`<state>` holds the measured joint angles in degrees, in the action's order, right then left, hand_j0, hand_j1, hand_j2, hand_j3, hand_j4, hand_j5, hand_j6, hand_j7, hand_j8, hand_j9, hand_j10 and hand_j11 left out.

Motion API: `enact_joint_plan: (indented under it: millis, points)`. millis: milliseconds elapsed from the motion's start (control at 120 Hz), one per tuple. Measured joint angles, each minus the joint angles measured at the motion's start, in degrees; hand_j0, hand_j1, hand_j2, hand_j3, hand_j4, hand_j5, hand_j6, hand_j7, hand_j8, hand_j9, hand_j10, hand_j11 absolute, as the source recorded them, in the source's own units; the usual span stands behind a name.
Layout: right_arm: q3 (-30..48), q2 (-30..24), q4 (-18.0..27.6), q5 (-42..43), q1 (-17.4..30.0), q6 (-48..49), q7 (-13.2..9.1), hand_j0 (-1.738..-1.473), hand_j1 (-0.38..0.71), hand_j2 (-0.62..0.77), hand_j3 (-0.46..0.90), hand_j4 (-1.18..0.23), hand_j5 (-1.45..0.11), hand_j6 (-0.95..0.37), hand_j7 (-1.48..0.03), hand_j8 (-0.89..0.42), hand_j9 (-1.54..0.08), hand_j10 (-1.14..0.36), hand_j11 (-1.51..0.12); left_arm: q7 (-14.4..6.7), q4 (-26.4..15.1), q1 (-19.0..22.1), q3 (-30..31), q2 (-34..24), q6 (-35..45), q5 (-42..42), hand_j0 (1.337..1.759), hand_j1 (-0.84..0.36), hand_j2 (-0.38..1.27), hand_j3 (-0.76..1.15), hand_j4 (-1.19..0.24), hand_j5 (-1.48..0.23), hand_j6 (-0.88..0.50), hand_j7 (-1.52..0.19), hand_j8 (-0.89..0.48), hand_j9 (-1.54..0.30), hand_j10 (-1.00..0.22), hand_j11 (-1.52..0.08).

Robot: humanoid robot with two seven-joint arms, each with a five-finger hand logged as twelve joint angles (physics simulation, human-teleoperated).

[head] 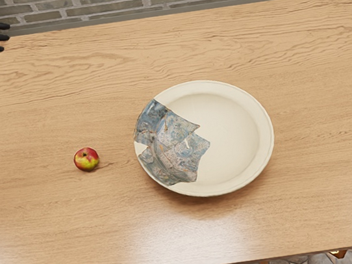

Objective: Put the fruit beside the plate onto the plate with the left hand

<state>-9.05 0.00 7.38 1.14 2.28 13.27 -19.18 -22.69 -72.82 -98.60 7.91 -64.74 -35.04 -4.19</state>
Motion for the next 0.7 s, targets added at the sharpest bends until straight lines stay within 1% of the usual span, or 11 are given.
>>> enact_joint_plan:
  millis: [25, 83, 158, 217, 258, 283, 383, 467, 550, 617, 700]
  points:
    - [0.0, 0.0, 0.0, 0.0, 0.0, 0.0, 0.0, -1.658, -0.35, 0.00, 0.00, 0.00, 0.00, 0.00, 0.00, 0.00, 0.00, 0.00, 0.00, 1.8, 0.0, -3.6, 5.5, 2.2, 0.0, 1.0, 1.658, 0.33, 0.00, 0.00, -0.01, -0.02, -0.01, -0.02, -0.01, -0.02, -0.01, -0.02]
    - [0.0, 0.0, 0.0, 0.0, 0.0, 0.0, 0.0, -1.658, -0.35, 0.00, 0.00, 0.00, 0.00, 0.00, 0.00, 0.00, 0.00, 0.00, 0.00, 6.1, -0.3, -9.3, 17.3, 6.6, 0.1, 2.6, 1.658, 0.33, 0.00, 0.00, -0.02, -0.02, -0.02, -0.02, -0.02, -0.02, -0.02, -0.02]
    - [0.0, 0.0, 0.0, 0.0, 0.0, 0.0, 0.0, -1.658, -0.35, 0.00, 0.00, 0.00, 0.00, 0.00, 0.00, 0.00, 0.00, 0.00, 0.00, 10.6, -2.8, -16.4, 31.2, 11.7, 3.3, 3.8, 1.658, 0.33, 0.00, 0.00, -0.02, -0.02, -0.02, -0.02, -0.02, -0.02, -0.02, -0.02]
    - [0.0, 0.0, 0.0, 0.0, 0.0, 0.0, 0.0, -1.658, -0.35, 0.00, 0.00, 0.00, 0.00, 0.00, 0.00, 0.00, 0.00, 0.00, 0.00, 13.1, -4.8, -17.6, 39.8, 17.5, 7.2, 4.3, 1.658, 0.33, 0.00, 0.00, -0.02, -0.02, -0.02, -0.02, -0.02, -0.02, -0.02, -0.02]
    - [0.0, 0.0, 0.0, 0.0, 0.0, 0.0, 0.0, -1.658, -0.35, 0.00, 0.00, 0.00, 0.00, 0.00, 0.00, 0.00, 0.00, 0.00, 0.00, 14.2, -6.4, -17.6, 44.5, 23.2, 11.6, 4.5, 1.658, 0.33, 0.00, 0.00, -0.02, -0.02, -0.02, -0.02, -0.02, -0.02, -0.02, -0.02]
    - [0.0, 0.0, 0.0, 0.0, 0.0, 0.0, 0.0, -1.658, -0.35, 0.00, 0.00, 0.00, 0.00, 0.00, 0.00, 0.00, 0.00, 0.00, 0.00, 14.7, -7.4, -17.6, 46.7, 25.3, 14.6, 4.6, 1.658, 0.33, 0.00, 0.00, -0.02, -0.03, -0.02, -0.03, -0.02, -0.03, -0.02, -0.03]
    - [0.0, 0.0, 0.0, 0.0, 0.0, 0.0, 0.0, -1.658, -0.35, 0.00, 0.00, 0.00, 0.00, 0.00, 0.00, 0.00, 0.00, 0.00, 0.00, 15.9, -10.8, -17.2, 53.0, 33.1, 28.2, 5.0, 1.658, 0.32, 0.00, 0.00, -0.03, -0.03, -0.03, -0.03, -0.03, -0.03, -0.03, -0.03]
    - [0.0, 0.0, 0.0, 0.0, 0.0, 0.0, 0.0, -1.658, -0.35, 0.00, 0.00, 0.00, 0.00, 0.00, 0.00, 0.00, 0.00, 0.00, 0.00, 16.2, -13.3, -16.9, 55.6, 35.6, 40.3, 5.2, 1.658, 0.31, 0.01, 0.00, -0.03, -0.04, -0.03, -0.04, -0.03, -0.04, -0.03, -0.04]
    - [0.0, 0.0, 0.0, 0.0, 0.0, 0.0, 0.0, -1.658, -0.35, 0.00, 0.00, 0.00, 0.00, 0.00, 0.00, 0.00, 0.00, 0.00, 0.00, 16.4, -15.1, -15.3, 56.8, 38.7, 51.8, 5.3, 1.658, 0.31, 0.01, 0.00, -0.03, -0.04, -0.03, -0.04, -0.03, -0.04, -0.03, -0.04]
    - [0.0, 0.0, 0.0, 0.0, 0.0, 0.0, 0.0, -1.658, -0.35, 0.00, 0.00, 0.00, 0.00, 0.00, 0.00, 0.00, 0.00, 0.00, 0.00, 16.4, -16.1, -13.8, 57.0, 40.5, 57.1, 5.3, 1.658, 0.31, 0.01, 0.00, -0.03, -0.04, -0.03, -0.04, -0.03, -0.04, -0.03, -0.04]
    - [0.0, 0.0, 0.0, 0.0, 0.0, 0.0, 0.0, -1.658, -0.35, 0.00, 0.00, 0.00, 0.00, 0.00, 0.00, 0.00, 0.00, 0.00, 0.00, 16.4, -18.0, -12.6, 56.2, 40.9, 60.3, 5.3, 1.658, 0.31, 0.01, 0.00, -0.04, -0.05, -0.04, -0.05, -0.04, -0.05, -0.04, -0.05]
